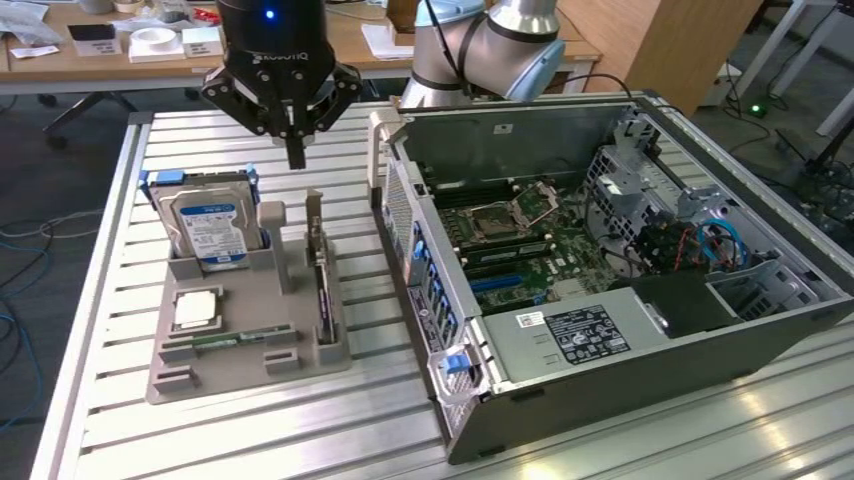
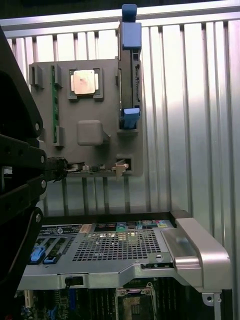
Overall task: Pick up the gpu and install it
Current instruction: 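Reach for the gpu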
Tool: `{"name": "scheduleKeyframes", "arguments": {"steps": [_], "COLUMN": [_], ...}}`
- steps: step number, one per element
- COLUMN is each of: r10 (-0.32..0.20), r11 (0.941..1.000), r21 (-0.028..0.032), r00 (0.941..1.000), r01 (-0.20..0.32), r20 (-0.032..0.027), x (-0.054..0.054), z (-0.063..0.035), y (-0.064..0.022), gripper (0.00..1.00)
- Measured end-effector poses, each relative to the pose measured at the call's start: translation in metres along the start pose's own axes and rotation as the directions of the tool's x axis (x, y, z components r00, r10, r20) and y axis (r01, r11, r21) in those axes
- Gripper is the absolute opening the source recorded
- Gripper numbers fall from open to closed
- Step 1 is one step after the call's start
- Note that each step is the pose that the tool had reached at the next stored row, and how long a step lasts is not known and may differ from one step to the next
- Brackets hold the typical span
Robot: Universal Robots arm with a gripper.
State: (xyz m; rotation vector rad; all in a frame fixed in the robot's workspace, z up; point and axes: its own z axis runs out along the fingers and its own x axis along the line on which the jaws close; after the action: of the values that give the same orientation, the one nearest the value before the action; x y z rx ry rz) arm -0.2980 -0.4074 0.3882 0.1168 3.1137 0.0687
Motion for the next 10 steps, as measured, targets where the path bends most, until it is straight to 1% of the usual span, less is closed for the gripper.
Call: {"name": "scheduleKeyframes", "arguments": {"steps": [10], "r10": [0.0], "r11": [1.0], "r21": [0.0001], "r00": [1.0], "r01": [0.0], "r20": [0.0], "x": [-0.001], "z": [-0.0007], "y": [-0.016], "gripper": [0.1]}}
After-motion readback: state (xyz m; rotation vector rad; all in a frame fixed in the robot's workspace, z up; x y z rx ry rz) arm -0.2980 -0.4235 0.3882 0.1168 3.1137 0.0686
